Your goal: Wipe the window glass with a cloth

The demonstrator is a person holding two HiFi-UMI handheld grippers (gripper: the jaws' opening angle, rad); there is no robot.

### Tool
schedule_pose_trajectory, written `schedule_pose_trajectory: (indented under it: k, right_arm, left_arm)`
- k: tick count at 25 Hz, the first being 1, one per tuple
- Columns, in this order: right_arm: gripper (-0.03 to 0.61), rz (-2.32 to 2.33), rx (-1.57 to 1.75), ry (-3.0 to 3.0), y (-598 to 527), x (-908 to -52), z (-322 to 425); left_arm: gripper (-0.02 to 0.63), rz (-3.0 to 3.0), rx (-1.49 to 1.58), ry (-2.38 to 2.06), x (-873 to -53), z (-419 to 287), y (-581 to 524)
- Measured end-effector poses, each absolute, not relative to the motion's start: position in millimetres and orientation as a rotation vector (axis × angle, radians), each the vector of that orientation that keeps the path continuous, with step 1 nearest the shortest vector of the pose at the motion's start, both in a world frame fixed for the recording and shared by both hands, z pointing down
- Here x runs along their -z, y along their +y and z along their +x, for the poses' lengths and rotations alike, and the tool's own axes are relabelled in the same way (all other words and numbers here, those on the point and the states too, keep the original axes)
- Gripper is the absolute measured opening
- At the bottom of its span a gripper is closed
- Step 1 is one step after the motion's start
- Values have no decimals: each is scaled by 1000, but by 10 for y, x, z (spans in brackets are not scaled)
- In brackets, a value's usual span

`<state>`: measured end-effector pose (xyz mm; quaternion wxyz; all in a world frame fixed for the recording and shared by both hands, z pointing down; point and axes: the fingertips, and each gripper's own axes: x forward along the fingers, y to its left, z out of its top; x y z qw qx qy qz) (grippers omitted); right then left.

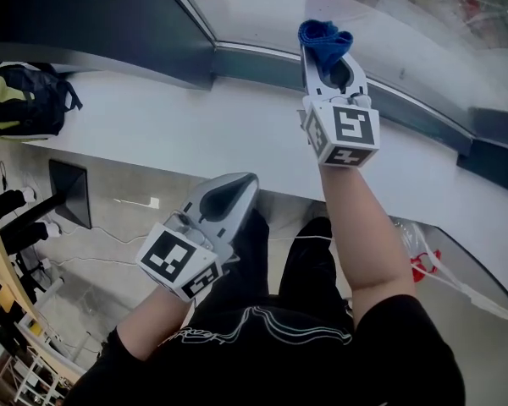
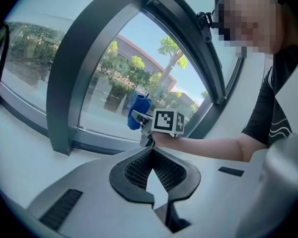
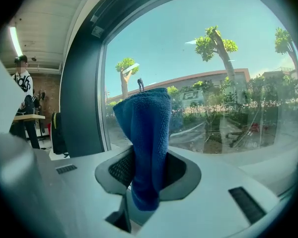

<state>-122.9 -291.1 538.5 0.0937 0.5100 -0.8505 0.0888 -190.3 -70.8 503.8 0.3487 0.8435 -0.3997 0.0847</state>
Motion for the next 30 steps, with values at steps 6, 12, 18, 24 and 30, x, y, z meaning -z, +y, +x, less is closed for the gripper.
schedule_pose_trajectory:
  k: [6,12,18,24,30]
  right_arm:
    - [94,1577,-263,-2489,-2870,-5352,-642]
    - [94,1626,-260,-2463,-2833,-5342,-18]
    - [94,1661,-252,-2449,-2786,-5335,627]
    - [92,1695,-258,-2412,-2725,-5366,1362]
    - [94,1763,-252,-2348,-2664,-5324,2199]
  left_arm:
    - [5,2217,-236,-999,-4956,-1455,-684]
    - [5,2233,-257,-968,-4957,-952,-646]
    - [5,2255,-273,-938,-4961,-376,-635]
    - [5,2273,-286,-900,-4969,268,-643]
    - [5,2305,-302,-815,-4885,990,-643]
